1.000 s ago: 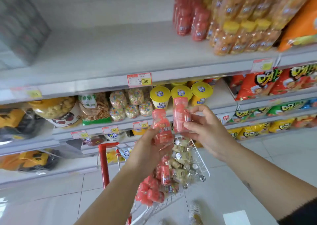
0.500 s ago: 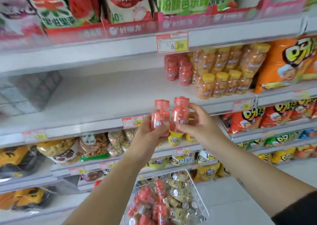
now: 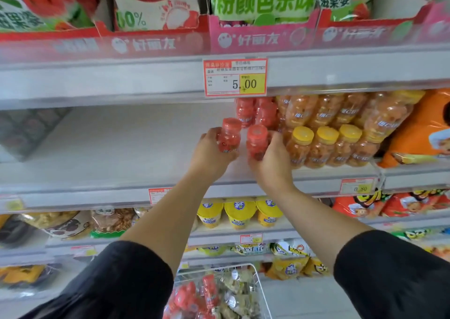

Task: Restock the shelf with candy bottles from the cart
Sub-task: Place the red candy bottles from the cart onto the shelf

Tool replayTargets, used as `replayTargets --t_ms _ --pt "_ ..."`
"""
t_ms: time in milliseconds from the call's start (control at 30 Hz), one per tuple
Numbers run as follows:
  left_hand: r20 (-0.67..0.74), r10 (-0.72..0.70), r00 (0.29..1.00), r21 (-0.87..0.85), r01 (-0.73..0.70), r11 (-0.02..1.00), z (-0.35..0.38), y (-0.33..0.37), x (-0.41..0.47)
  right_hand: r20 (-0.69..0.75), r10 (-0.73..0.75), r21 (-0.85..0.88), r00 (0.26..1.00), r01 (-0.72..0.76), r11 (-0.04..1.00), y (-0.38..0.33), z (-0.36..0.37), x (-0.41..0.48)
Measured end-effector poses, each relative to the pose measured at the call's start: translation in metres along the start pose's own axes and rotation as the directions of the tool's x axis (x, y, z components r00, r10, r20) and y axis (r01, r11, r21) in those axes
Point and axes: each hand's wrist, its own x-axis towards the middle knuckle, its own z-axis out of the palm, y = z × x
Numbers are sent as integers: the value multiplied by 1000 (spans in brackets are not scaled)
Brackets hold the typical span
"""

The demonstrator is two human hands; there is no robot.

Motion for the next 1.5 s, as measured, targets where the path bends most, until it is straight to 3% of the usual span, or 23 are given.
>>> replayTargets --t_ms 133,300,433,533,600,733,1000,1500 --pt "19 -5 1000 17 4 1000 6 0 6 39 28 -34 999 -27 999 1 -3 -2" --pt "0 27 1000 31 -27 999 8 1 7 262 -11 -131 965 47 990 4 -37 -35" --pt "-40 25 999 46 -23 999 8 2 -1 338 -249 -307 908 356 883 9 -47 -46" --pt "-108 52 993 64 -45 997 3 4 -18 422 -293 -410 858 469 782 5 -36 -35" --pt "-106 125 986 140 -110 984 -1 2 -32 417 -286 -435 862 466 770 1 -30 -31" --pt "82 185 979 290 -201 936 -2 -4 -37 440 -213 -486 873 430 761 0 -25 -26" --pt "172 154 973 310 -202 929 15 6 1 465 -94 -544 881 367 755 -3 -23 -16" --pt "198 206 958 278 -256 926 25 6 37 464 -99 -504 880 354 788 5 -21 -18"
